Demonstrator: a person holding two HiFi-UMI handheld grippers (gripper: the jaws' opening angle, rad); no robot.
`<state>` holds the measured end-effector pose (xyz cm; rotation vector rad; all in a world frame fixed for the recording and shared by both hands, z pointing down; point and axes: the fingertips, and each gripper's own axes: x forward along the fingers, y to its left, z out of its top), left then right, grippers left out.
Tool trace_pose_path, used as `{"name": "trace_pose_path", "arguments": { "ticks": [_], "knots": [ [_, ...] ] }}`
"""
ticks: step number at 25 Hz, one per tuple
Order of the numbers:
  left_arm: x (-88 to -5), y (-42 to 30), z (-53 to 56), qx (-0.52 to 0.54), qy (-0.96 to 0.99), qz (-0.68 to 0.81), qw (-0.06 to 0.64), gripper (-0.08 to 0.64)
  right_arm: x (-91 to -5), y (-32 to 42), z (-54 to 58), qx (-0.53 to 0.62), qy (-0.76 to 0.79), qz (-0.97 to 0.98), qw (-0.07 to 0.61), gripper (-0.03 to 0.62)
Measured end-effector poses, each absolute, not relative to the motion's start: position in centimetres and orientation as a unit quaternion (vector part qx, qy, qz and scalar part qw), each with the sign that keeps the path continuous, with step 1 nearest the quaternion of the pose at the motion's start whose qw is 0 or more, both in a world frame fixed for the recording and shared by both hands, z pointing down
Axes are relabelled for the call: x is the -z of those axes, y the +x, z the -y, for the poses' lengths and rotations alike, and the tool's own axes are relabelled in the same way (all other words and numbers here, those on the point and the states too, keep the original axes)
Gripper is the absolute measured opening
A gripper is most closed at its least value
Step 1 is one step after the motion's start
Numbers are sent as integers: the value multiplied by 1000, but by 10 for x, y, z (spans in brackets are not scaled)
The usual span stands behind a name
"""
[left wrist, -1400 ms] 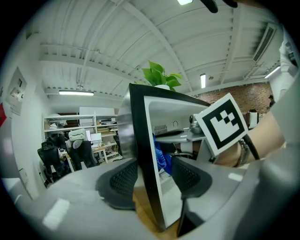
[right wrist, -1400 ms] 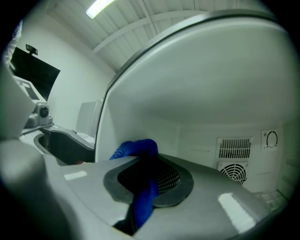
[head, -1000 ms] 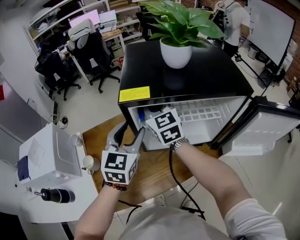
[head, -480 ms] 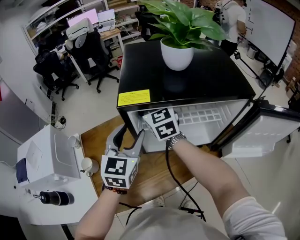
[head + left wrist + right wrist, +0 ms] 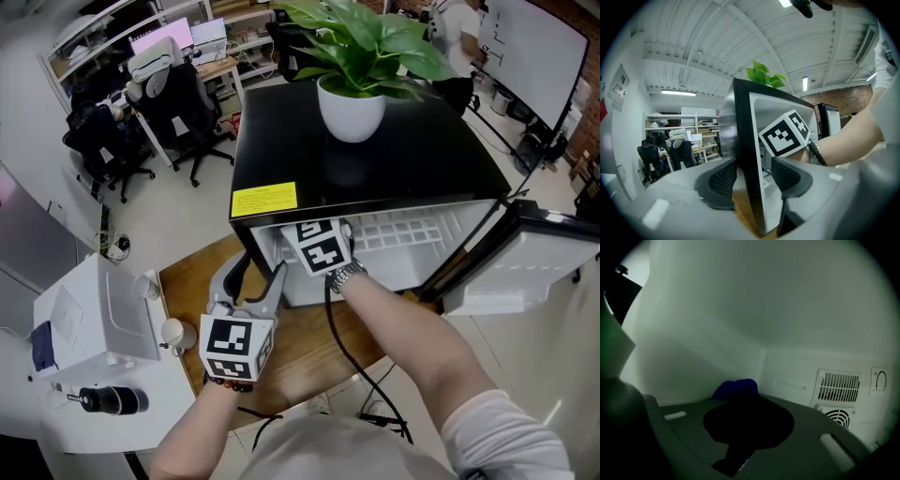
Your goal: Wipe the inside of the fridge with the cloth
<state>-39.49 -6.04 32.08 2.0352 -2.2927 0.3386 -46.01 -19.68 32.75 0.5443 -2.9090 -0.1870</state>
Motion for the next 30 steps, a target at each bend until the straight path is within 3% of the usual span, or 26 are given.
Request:
{"name": "trace_pose_path", "arguments": {
  "ticks": [30],
  "knots": [
    [-322, -394, 63, -108, 646, 755, 35, 247, -331, -406, 266, 62, 263, 956, 113, 32]
  ]
}}
